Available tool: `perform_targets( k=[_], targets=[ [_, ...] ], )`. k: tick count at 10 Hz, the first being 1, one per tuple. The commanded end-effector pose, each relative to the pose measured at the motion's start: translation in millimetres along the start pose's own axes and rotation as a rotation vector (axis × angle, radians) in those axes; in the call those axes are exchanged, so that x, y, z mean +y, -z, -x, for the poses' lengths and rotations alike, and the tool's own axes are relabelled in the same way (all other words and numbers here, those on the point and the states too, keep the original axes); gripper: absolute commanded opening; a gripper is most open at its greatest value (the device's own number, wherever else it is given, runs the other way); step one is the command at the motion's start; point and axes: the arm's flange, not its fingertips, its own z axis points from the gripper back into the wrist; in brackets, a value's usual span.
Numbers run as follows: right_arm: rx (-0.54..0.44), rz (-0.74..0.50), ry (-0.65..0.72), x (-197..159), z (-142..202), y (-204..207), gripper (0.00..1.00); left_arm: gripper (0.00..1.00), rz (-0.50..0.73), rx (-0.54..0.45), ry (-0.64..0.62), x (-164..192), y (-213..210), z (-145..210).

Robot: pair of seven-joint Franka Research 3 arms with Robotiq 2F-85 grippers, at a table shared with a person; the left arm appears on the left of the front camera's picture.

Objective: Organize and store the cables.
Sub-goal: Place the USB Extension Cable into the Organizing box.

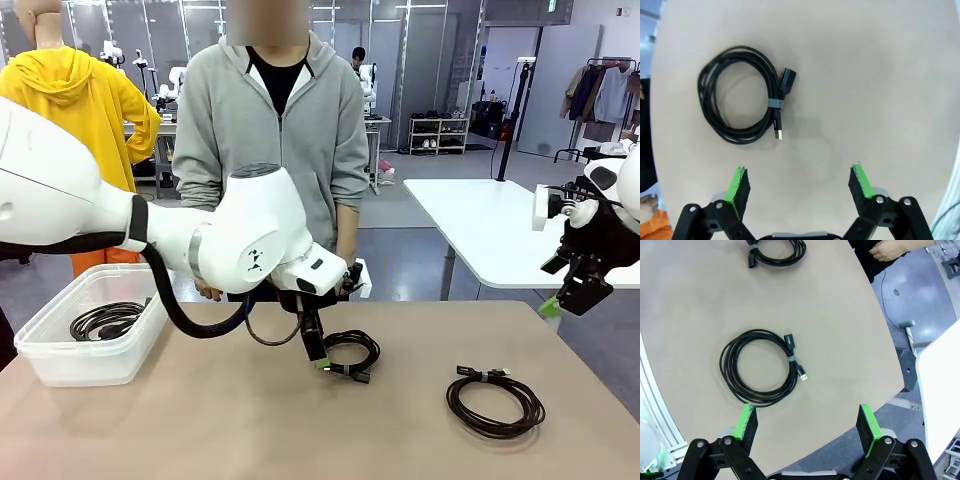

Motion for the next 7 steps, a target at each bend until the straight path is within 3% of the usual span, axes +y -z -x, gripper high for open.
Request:
perform_targets(
  k=[1, 3, 5, 7],
  targets=[
    [0.001, -0.001, 0.001, -1, 0, 0, 1.0, 1.0, 0.013, 0.05, 0.005, 9, -6, -19],
    [0.001, -0.001, 0.001, -1, 0, 0, 1.0, 1.0, 0.048, 0.096, 0.015, 13, 6, -36],
    [0.001, -0.001, 0.001, -1, 0, 0, 1.0, 1.0, 0.128, 0.089, 0.168, 22, 19, -50],
    [0.001, -0.001, 0.001, -1, 0, 0, 1.0, 1.0, 0.139, 0.128, 0.189, 29, 35, -54]
  ],
)
